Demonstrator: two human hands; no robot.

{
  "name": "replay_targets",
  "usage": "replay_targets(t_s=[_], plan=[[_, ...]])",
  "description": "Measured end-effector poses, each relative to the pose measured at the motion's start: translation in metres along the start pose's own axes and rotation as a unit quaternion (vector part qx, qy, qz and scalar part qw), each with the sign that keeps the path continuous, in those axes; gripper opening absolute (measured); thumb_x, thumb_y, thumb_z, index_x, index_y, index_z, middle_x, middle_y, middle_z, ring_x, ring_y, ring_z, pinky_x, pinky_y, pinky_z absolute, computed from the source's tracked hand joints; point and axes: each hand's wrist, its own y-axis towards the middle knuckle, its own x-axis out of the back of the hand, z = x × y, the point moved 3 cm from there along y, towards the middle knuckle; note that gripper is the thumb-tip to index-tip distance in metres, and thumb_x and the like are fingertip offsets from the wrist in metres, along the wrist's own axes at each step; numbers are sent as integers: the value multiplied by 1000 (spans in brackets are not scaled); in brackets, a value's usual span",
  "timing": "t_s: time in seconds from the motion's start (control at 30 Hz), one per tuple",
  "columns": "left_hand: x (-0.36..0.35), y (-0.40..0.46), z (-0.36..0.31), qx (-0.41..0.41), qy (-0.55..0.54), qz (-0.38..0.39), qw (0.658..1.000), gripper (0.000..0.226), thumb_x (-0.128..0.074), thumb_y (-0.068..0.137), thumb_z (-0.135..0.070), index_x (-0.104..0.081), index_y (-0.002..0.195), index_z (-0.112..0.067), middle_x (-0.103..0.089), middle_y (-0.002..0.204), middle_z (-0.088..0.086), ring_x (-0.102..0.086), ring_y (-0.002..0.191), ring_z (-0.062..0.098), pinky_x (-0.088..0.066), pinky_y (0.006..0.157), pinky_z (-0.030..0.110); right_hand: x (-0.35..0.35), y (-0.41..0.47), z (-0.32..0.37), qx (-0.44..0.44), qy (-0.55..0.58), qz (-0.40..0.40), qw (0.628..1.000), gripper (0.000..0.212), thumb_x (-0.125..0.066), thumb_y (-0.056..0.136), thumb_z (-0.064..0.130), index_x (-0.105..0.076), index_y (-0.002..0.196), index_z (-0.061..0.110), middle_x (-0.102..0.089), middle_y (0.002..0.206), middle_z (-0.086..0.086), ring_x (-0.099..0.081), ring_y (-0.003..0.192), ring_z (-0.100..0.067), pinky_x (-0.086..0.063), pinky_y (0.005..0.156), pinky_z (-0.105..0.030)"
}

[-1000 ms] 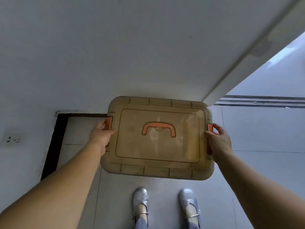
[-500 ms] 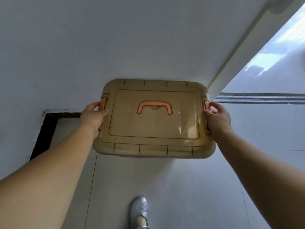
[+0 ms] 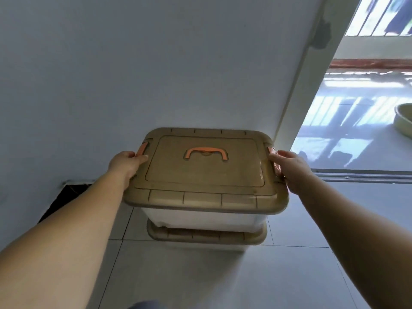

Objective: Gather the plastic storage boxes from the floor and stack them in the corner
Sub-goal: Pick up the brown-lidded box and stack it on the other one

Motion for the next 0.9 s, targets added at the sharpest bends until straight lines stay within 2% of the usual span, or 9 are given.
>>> replay_targets(t_s=[0.1, 0.2, 0.27, 0.4, 0.5, 0.6, 0.67, 0.77, 0.9], plan=[[9, -17, 25, 67, -176, -7, 982, 64, -55, 84, -55, -55, 128, -9, -61, 120, 11, -59, 102, 26, -48, 91, 39, 14, -7, -31, -38, 104, -37, 993, 48, -49, 91, 47, -56, 121, 10, -60, 122, -10, -58, 112, -30, -46, 96, -43], [6, -37, 63, 161, -339, -13, 927, 51, -38, 92, -56, -56, 120, -17, -60, 119, 10, -57, 111, 28, -44, 98, 46, 17, -23, -83, -128, 153, -73, 977, 48, -41, 96, 42, -53, 127, 7, -55, 133, -15, -53, 122, -33, -43, 101, -43], [-7, -48, 88, 202, -323, -33, 924, 45, -34, 96, -50, -56, 117, -18, -58, 118, 10, -53, 117, 27, -35, 104, 46, 12, -32, -112, -182, 134, -82, 971, 43, -42, 97, 36, -53, 126, 6, -53, 135, -18, -51, 124, -35, -41, 104, -45], [-49, -67, 121, 243, -242, -3, 939, 41, -42, 94, -39, -57, 121, -13, -51, 117, 8, -49, 98, 24, -33, 102, 41, -12, -38, -147, -213, 66, -57, 973, 30, -51, 92, 28, -56, 110, 4, -56, 111, -14, -52, 112, -34, -43, 94, -43], [-69, -73, 141, 257, -225, 11, 940, 55, -48, 88, -46, -52, 133, -14, -47, 141, 6, -41, 129, 26, -25, 112, 42, -27, -40, -167, -199, 35, -40, 979, 18, -49, 88, 19, -65, 94, 13, -54, 102, -10, -51, 98, -30, -45, 94, -45], [-73, -70, 153, 261, -233, -2, 937, 59, -49, 84, -53, -50, 133, -20, -44, 145, 4, -37, 134, 26, -23, 113, 44, -33, -38, -182, -170, 27, -48, 984, 32, -43, 82, 6, -68, 101, 11, -58, 92, -15, -50, 85, -27, -48, 92, -49], [-75, -65, 158, 253, -249, 11, 935, 55, -46, 84, -55, -52, 130, -25, -48, 137, 1, -39, 134, 24, -19, 114, 48, -35, -36, -184, -152, 11, -49, 987, 33, -42, 80, 2, -66, 103, 3, -61, 90, -24, -51, 82, -28, -51, 84, -45], [-77, -61, 163, 246, -264, 20, 932, 48, -45, 86, -56, -55, 122, -27, -51, 115, -2, -45, 128, 26, -26, 111, 47, -33, -34, -186, -130, -8, -57, 990, 28, -47, 82, 1, -69, 96, 12, -66, 89, -13, -57, 86, -30, -52, 82, -44], [-81, -66, 161, 244, -290, 17, 925, 28, -52, 85, -52, -58, 91, -25, -55, 89, -1, -54, 92, 21, -46, 87, 37, -29, -30, -184, -121, -34, -47, 991, 36, -50, 85, 5, -65, 117, 12, -68, 107, -12, -58, 91, -26, -50, 76, -38]])
